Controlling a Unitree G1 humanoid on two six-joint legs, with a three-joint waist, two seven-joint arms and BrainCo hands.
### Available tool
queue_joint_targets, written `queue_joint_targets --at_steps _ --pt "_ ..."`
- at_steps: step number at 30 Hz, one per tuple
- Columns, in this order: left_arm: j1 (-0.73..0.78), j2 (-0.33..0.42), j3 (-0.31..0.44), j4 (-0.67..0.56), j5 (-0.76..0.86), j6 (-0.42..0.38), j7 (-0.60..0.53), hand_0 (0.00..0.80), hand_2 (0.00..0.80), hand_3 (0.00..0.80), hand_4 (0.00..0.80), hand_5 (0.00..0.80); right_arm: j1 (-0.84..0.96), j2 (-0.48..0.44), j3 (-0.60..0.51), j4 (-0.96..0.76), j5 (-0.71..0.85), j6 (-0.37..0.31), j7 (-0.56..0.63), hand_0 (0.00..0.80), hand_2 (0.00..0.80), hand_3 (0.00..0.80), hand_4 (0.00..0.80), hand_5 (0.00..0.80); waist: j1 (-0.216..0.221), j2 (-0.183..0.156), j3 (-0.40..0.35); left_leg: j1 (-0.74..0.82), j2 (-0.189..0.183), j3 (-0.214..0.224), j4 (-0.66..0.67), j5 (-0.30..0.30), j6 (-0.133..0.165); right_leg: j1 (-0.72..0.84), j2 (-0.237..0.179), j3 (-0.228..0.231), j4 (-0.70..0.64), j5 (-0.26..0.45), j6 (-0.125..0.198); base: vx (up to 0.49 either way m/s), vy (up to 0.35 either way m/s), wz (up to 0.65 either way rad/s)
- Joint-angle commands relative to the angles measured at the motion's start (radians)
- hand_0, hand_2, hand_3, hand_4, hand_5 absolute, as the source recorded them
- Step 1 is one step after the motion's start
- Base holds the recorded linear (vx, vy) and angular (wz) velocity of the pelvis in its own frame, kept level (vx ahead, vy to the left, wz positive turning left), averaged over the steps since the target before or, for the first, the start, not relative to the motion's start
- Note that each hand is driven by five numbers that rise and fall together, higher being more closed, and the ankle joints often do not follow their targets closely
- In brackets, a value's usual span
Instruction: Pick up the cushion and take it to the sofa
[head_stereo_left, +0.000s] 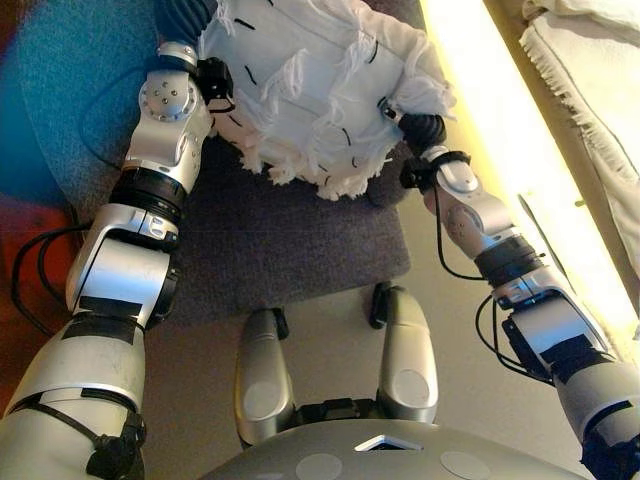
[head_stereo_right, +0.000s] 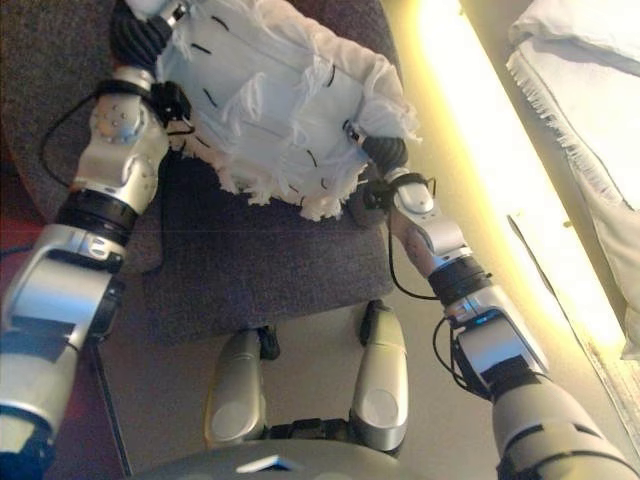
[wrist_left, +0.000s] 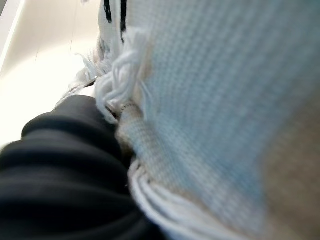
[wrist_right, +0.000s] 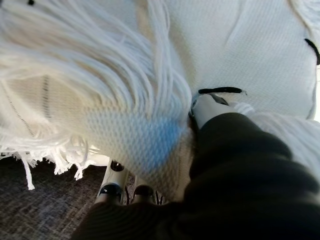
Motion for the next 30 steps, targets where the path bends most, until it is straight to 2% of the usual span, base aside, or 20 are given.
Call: queue_joint_targets --at_steps 1,5,6,7,8,21,26,30 --pt "-0.180 -0.070 -0.062 -0.021 -0.065 -0.066 -0.016 0.800 0.800 0.800 0.800 0.800 -0.190 0.115 0.079 -0.130 0.003 -0.050 0.058 0.800 0.800 0.800 0.800 0.800 -0.007 0.025 -0.046 -0.033 0.022 -0.013 0.041 -0.090 -0.037 0.067 -0.053 0.032 -0.161 0.070 0.100 -0.057 0.027 -0.10" --pt "-0.196 -0.072 -0.057 0.037 -0.059 -0.023 -0.006 0.800 0.800 0.800 0.800 0.800 -0.204 0.121 0.090 -0.142 0.015 -0.017 0.034 0.800 0.800 0.800 0.800 0.800 -0.015 0.027 -0.030 -0.045 0.026 -0.006 0.040 -0.081 -0.038 0.053 -0.052 0.040 -0.163 0.078 0.100 -0.051 0.036 -0.10" --pt "-0.200 -0.072 -0.058 0.048 -0.050 -0.013 0.006 0.320 0.320 0.320 0.320 0.320 -0.206 0.118 0.090 -0.142 0.017 -0.011 0.029 0.800 0.800 0.800 0.800 0.800 -0.017 0.027 -0.028 -0.046 0.027 -0.004 0.040 -0.079 -0.039 0.051 -0.053 0.040 -0.164 0.080 0.100 -0.035 0.029 -0.03" --pt "-0.202 -0.071 -0.060 0.052 -0.041 0.001 0.024 0.000 0.000 0.000 0.000 0.000 -0.206 0.112 0.090 -0.142 0.019 -0.003 0.027 0.445 0.445 0.445 0.445 0.445 -0.017 0.027 -0.026 -0.048 0.027 -0.004 0.040 -0.078 -0.040 0.049 -0.054 0.040 -0.165 0.083 0.100 0.000 0.000 0.00" --pt "-0.204 -0.069 -0.060 0.059 -0.040 0.006 0.038 0.000 0.000 0.000 0.000 0.000 -0.208 0.107 0.092 -0.142 0.020 0.006 0.029 0.000 0.000 0.000 0.000 0.000 -0.018 0.027 -0.024 -0.048 0.027 -0.002 0.039 -0.076 -0.039 0.048 -0.054 0.040 -0.166 0.085 0.100 0.000 0.000 0.00" --pt "-0.190 -0.009 -0.019 0.099 -0.058 0.055 0.166 0.000 0.000 0.000 0.000 0.000 -0.163 0.073 0.057 -0.154 0.060 -0.015 -0.014 0.000 0.000 0.000 0.000 0.000 -0.014 0.026 -0.023 0.022 0.011 0.023 -0.038 -0.036 -0.027 0.120 -0.062 0.001 -0.244 0.107 0.098 0.004 0.011 0.00" --pt "-0.153 0.034 0.013 0.099 -0.066 0.050 0.156 0.000 0.000 0.000 0.000 0.000 -0.126 0.044 0.032 -0.162 0.061 -0.018 -0.041 0.000 0.000 0.000 0.000 0.000 -0.008 0.026 -0.049 0.081 -0.009 0.032 -0.107 -0.005 -0.018 0.185 -0.059 -0.028 -0.315 0.124 0.094 0.040 0.014 0.00" --pt "-0.094 0.078 0.041 0.077 -0.056 0.035 0.096 0.000 0.000 0.000 0.000 0.000 -0.066 0.008 -0.002 -0.153 0.067 -0.040 -0.071 0.000 0.000 0.000 0.000 0.000 -0.001 0.028 -0.079 0.137 -0.025 0.036 -0.172 0.019 -0.010 0.248 -0.050 -0.057 -0.379 0.135 0.089 0.051 0.019 0.04"
